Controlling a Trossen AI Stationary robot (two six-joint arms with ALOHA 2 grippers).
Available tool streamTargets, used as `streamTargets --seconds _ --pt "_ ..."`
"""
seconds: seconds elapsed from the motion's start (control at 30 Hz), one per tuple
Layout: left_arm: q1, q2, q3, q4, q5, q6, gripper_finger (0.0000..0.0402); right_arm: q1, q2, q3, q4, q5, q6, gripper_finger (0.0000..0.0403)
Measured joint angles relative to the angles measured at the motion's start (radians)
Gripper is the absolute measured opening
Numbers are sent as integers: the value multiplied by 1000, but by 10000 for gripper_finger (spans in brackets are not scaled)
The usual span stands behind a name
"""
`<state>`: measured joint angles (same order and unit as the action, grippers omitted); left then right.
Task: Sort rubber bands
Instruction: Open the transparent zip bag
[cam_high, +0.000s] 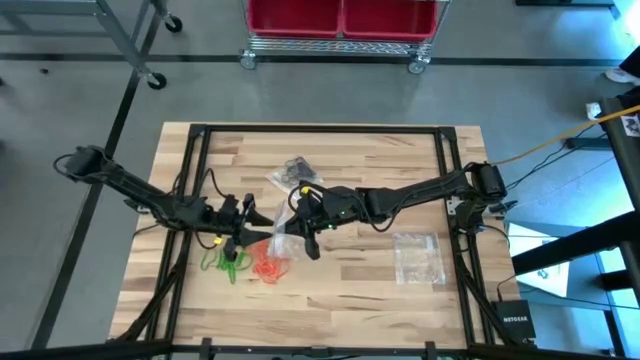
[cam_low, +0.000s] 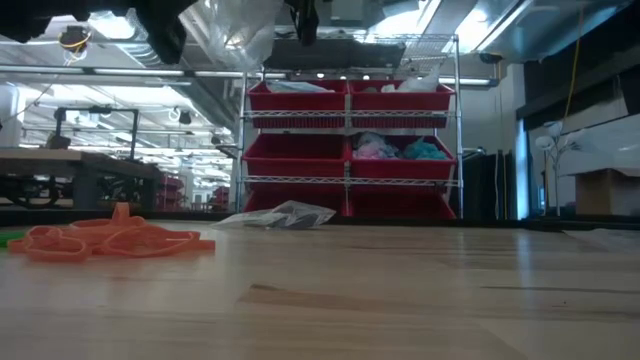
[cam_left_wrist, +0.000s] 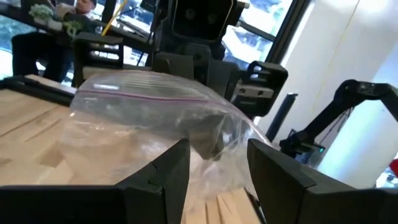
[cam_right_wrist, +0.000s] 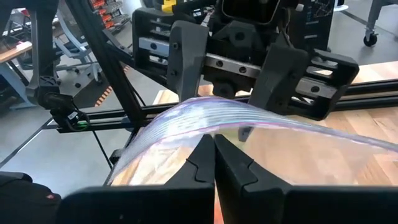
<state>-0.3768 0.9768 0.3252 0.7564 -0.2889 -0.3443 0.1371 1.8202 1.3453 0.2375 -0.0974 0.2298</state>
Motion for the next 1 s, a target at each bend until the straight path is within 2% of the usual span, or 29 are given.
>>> streamTargets --seconds 0.17,0.27,0.37,0.47,0.53,0.67,0.87,1.0 --pt "13 22 0 20 -3 6 154 0 0 0 -2 0 0 0" --pt "13 37 0 21 -4 5 139 0 0 0 -2 0 0 0" --pt "16 47 0 22 -10 21 100 0 0 0 -3 2 0 0" --pt "26 49 0 19 -23 44 33 0 0 0 -8 17 7 0" --pt "28 46 0 15 -34 64 11 -1 0 0 -19 18 22 0" --pt "22 13 0 -64 -45 65 2 1 -10 0 -87 43 34 0" --pt "-23 -97 0 -317 -133 9 1 2 -70 0 -236 67 27 0" --pt "-30 -154 0 -387 -157 0 0 15 -90 1 -279 86 9 0"
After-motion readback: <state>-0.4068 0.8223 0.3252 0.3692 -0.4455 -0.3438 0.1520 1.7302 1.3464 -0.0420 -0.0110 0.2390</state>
